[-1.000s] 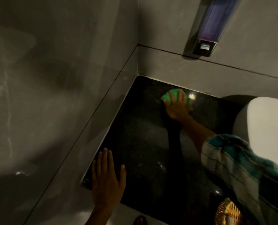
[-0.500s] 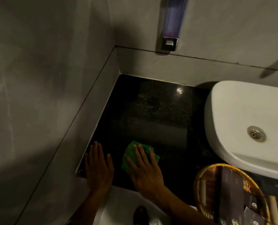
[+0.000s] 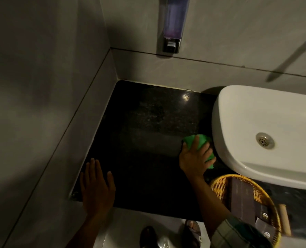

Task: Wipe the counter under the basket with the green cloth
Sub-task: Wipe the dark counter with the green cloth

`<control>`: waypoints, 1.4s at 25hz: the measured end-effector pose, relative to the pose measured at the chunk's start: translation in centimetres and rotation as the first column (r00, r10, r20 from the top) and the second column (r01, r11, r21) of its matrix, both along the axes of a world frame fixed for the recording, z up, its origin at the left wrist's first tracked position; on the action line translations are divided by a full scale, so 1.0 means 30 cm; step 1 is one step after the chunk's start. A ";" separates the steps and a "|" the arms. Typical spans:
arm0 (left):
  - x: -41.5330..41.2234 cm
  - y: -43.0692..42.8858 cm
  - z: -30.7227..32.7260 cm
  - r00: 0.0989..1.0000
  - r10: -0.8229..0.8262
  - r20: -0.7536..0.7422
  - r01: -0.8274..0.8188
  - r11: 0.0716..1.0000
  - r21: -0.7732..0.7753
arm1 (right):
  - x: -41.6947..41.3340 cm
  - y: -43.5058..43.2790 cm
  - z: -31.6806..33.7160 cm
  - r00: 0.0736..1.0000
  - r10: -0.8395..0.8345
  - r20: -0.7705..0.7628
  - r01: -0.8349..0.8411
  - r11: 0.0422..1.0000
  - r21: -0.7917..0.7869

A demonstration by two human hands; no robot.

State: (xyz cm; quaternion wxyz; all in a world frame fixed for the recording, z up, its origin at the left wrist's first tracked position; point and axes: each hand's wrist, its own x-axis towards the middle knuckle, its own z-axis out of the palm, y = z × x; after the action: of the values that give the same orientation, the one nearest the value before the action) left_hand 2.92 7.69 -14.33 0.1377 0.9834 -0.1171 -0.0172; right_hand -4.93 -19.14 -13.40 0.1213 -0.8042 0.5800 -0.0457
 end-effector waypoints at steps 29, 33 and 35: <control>0.018 -0.005 0.017 0.996 -0.003 -0.094 0.003 1.000 -0.009 | 0.953 -0.097 0.013 0.708 0.705 0.031 -0.705 0.704 0.081; 0.013 0.010 0.018 0.997 -0.011 -0.078 0.011 1.000 0.001 | 0.853 0.129 0.043 0.401 0.916 0.010 -0.913 0.399 0.090; 0.010 0.012 0.020 0.997 -0.013 -0.079 0.011 1.000 -0.024 | 0.681 0.224 0.036 0.379 0.925 -0.023 -0.917 0.379 0.127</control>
State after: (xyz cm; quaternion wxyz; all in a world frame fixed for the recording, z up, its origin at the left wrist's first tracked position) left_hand 3.23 8.04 -13.74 0.1537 0.9795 -0.1177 -0.0556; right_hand 15.52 -12.41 -12.32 0.1373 -0.9853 0.0418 0.0926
